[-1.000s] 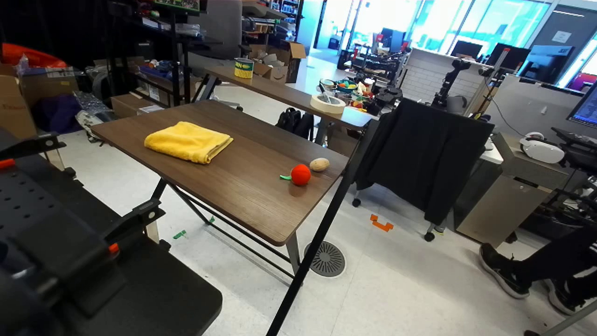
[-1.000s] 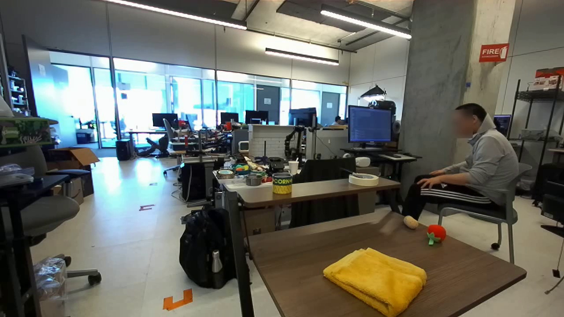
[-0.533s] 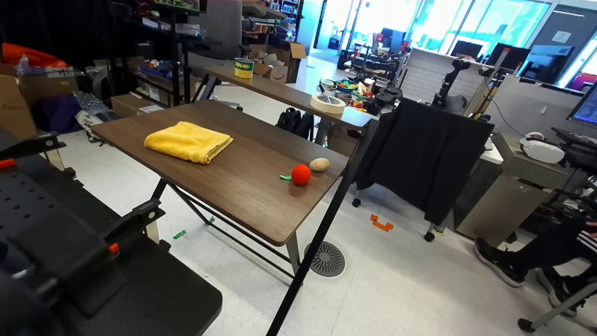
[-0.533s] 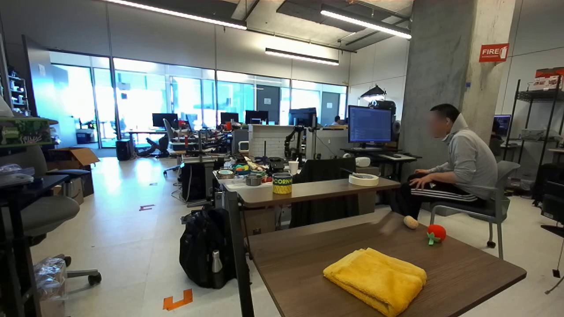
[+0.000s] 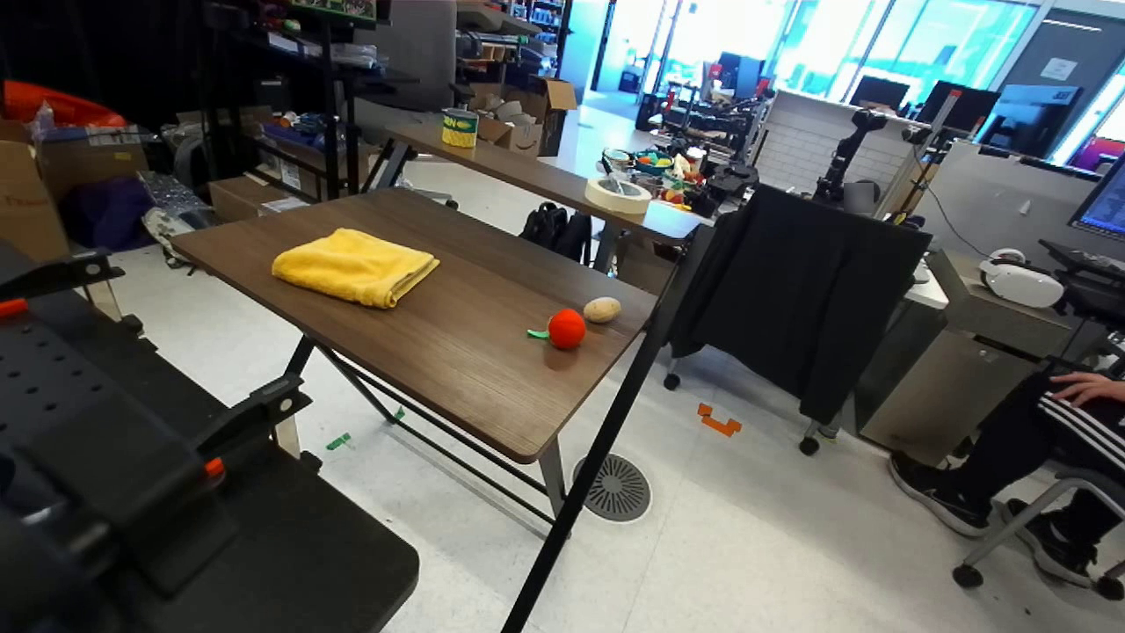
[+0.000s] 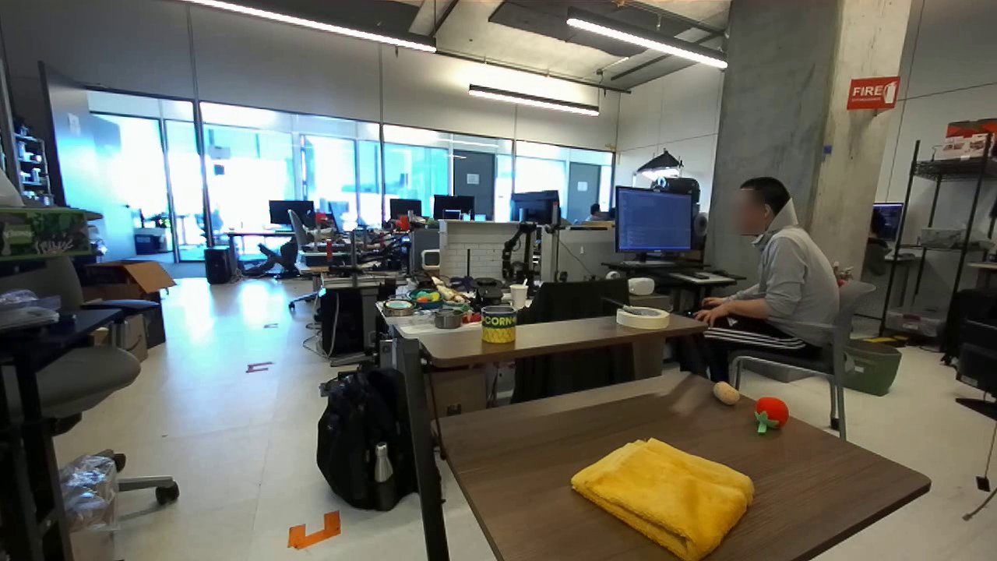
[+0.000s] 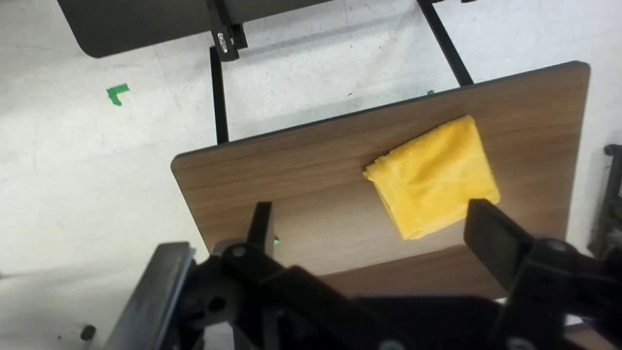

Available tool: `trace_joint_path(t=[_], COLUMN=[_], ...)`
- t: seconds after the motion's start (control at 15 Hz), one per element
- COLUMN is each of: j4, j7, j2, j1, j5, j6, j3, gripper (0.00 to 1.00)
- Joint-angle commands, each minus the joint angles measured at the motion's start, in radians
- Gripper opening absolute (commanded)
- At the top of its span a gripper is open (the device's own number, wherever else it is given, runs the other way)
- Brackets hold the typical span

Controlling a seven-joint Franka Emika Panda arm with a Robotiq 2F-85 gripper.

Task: Use the yellow towel to wipe the table

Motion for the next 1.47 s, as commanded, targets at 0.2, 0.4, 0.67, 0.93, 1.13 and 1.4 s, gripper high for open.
trace_joint_path(t=[0.2, 0.4, 0.67, 0.93, 1.13, 1.4], j4=[0.055, 0.074, 0.152, 0.283, 0.429, 0.671], j7=[0.029, 0.034, 0.125, 0.295, 0.373, 0.450], j2=[0.193, 0.207, 0.370, 0.616, 0.805, 1.041], j1=[-0.021, -0.020, -0.002, 0.037, 0.109, 0.214], j5=[0.004, 0.003, 0.032, -0.018, -0.069, -0.047], j6=[0.034, 0.034, 0.129, 0.251, 0.232, 0.193], j3=[0.011, 0.012, 0.041, 0.103, 0.102, 0.078], gripper=[1.00, 1.00, 1.00, 1.00, 1.00, 1.00])
